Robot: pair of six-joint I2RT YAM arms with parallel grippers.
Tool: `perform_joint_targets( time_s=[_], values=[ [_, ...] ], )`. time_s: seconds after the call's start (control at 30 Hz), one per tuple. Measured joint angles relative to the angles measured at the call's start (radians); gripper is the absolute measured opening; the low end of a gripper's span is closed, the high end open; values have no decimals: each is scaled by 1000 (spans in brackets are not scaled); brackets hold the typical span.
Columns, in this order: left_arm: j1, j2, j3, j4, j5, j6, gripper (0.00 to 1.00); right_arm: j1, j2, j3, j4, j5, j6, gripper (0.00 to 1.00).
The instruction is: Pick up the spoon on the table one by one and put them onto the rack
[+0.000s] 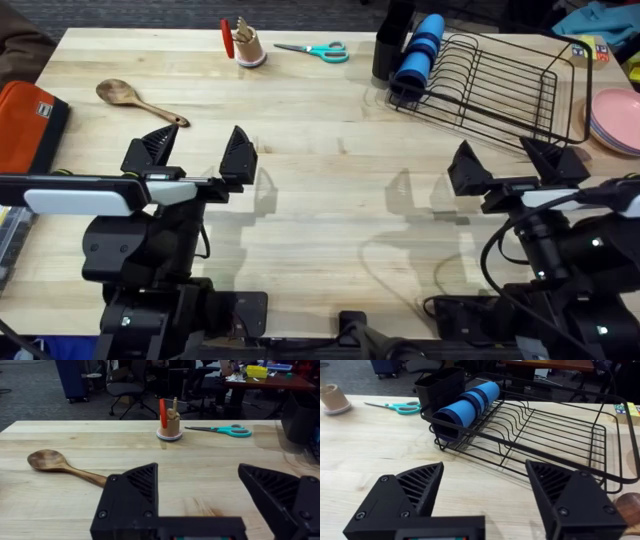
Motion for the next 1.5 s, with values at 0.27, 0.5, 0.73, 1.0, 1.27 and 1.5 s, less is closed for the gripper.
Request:
perform_joint_targets(
  time_s=[0.27, 0.5, 0.73, 1.0, 1.27, 1.5],
  values=[
    [0, 0, 0, -3, 0, 0, 994, 0, 2, 0, -5, 0, -1, 993],
    [0, 0, 0, -3, 0, 0, 993, 0, 2, 0, -5, 0, -1, 993],
    [0, 0, 17, -44, 0, -5, 993, 0, 2, 4, -18, 0, 47, 993],
    [0, 181, 266, -214, 0, -9, 993, 0, 35, 199, -393, -4, 97, 993],
    [0, 502, 571, -360, 0, -10, 993, 0, 198, 479, -500, -4, 104, 993],
    [0, 762, 849, -481, 2, -10, 993, 0, 415, 708, -584, -4, 107, 993]
  ],
)
